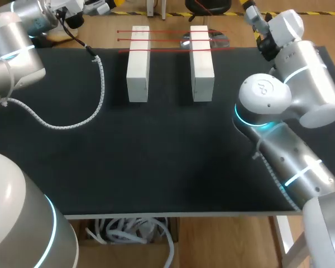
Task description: Grab the tape and strap the tape.
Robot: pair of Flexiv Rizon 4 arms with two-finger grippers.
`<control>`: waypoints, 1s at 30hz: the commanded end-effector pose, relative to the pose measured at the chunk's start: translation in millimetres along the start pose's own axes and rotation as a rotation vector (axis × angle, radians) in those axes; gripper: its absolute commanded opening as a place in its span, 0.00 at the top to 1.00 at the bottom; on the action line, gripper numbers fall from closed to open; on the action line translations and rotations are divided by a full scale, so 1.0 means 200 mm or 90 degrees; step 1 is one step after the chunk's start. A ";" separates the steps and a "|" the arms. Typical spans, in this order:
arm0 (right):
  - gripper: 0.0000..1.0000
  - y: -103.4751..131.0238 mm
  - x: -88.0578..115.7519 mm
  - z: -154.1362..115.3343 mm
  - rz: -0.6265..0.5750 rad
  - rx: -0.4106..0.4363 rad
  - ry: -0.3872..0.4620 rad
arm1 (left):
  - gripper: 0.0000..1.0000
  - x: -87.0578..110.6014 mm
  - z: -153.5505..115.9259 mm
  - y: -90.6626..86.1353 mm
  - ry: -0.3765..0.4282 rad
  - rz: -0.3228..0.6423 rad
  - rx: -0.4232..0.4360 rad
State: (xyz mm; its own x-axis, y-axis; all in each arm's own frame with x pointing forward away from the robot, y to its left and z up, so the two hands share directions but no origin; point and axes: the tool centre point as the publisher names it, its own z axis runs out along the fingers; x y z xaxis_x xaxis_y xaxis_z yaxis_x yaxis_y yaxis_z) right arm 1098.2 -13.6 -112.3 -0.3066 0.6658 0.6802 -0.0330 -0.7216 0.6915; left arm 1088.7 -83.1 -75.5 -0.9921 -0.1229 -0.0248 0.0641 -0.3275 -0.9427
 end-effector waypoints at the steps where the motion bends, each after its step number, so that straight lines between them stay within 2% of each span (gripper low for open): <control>1: 0.00 -0.04 0.00 -0.04 0.009 -0.400 0.034 | 1.00 0.00 0.00 0.00 -0.002 0.001 0.000; 8: 0.00 -0.08 -0.01 -0.08 0.039 -0.376 0.000 | 1.00 0.00 0.00 0.00 -0.002 0.001 0.000; 11: 0.00 -0.09 0.00 -0.08 0.052 -0.373 -0.001 | 1.00 0.00 0.00 0.00 -0.002 0.001 0.000; 15: 0.00 -0.08 0.03 -0.09 0.087 -0.395 0.018 | 1.00 0.00 0.00 0.00 -0.002 0.001 0.000; 16: 0.00 -0.08 0.04 -0.09 0.079 -0.392 0.022 | 1.00 0.00 0.00 0.00 -0.002 0.001 0.000; 17: 0.00 -0.08 0.04 -0.09 0.060 -0.399 0.052 | 1.00 0.00 0.00 0.00 -0.002 0.001 0.000; 18: 0.00 -0.08 0.04 -0.08 -0.004 -0.349 0.076 | 1.00 0.00 0.00 0.00 -0.002 0.001 0.000; 30: 0.00 -0.08 0.04 -0.08 -0.004 -0.349 0.076 | 1.00 0.00 0.00 0.00 -0.002 0.001 0.000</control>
State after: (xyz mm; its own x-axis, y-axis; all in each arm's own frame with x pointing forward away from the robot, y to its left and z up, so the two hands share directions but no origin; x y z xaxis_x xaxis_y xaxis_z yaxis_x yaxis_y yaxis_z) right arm 1075.0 0.3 -115.1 -0.2673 0.6638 0.6985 -0.1480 -0.7446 0.6509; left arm 1088.6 -83.1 -75.5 -0.9921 -0.1229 -0.0247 0.0641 -0.3275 -0.9427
